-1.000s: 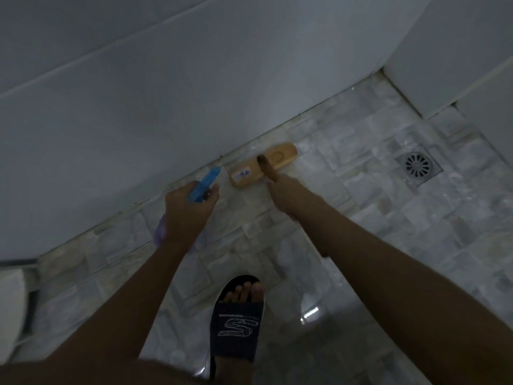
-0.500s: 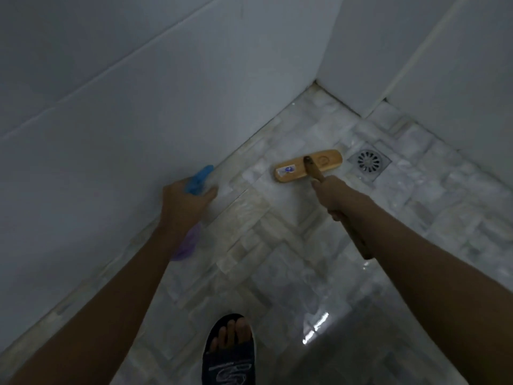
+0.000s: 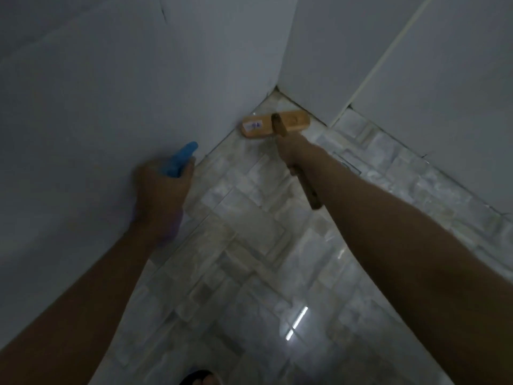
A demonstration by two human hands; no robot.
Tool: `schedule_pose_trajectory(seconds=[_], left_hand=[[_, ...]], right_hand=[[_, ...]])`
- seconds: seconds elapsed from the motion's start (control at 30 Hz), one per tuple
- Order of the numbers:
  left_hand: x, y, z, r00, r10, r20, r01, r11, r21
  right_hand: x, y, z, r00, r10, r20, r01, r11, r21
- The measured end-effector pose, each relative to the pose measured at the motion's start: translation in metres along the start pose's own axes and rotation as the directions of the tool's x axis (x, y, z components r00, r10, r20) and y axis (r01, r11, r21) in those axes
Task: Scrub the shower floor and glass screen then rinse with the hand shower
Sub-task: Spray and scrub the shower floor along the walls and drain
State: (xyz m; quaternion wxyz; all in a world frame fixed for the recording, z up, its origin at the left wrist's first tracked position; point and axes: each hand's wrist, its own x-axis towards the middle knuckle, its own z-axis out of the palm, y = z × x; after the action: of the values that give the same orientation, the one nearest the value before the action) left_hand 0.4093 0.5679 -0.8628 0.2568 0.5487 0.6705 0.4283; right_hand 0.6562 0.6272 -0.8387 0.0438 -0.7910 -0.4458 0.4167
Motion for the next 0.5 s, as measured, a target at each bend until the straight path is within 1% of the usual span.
schedule_pose_trajectory(seconds=[0.07, 0.13, 0.27, 0.33, 0.37, 0.43, 0.5], left_hand=[[0.002, -0.001, -0.004, 0.999, 0.002, -0.042, -0.002, 1.000, 0.003], [0.004, -0.006, -0.005, 0.999, 0.022, -0.027, -0.021, 1.000, 0.016], [0.006, -0.013, -0.007, 1.000, 0.007, 0.003, -0.007, 1.000, -0.015], [0.007, -0.018, -0.009, 0.999, 0.038, 0.005, -0.037, 0.999, -0.020], [0.007, -0.019, -0.011, 0.998, 0.056, 0.003, -0.055, 0.998, -0.027], [0.006, -0.020, -0.013, 0.997, 0.080, -0.011, -0.080, 0.997, -0.017], [0.005, -0.016, -0.013, 0.997, 0.080, -0.009, -0.080, 0.997, -0.004]], right_hand=[[0.017, -0.008, -0.007, 1.000, -0.021, -0.009, 0.021, 1.000, 0.011], [0.019, 0.002, -0.004, 1.000, -0.024, 0.019, 0.024, 1.000, -0.017], [-0.025, 0.054, 0.007, 0.992, 0.071, 0.108, -0.062, 0.995, -0.080], [-0.044, 0.075, 0.007, 0.983, 0.104, 0.154, -0.088, 0.990, -0.112], [-0.043, 0.077, 0.007, 0.982, 0.115, 0.148, -0.097, 0.988, -0.124], [-0.032, 0.055, 0.005, 0.990, 0.085, 0.116, -0.072, 0.991, -0.110], [-0.007, 0.024, 0.002, 0.999, -0.003, 0.052, 0.010, 0.991, -0.134]])
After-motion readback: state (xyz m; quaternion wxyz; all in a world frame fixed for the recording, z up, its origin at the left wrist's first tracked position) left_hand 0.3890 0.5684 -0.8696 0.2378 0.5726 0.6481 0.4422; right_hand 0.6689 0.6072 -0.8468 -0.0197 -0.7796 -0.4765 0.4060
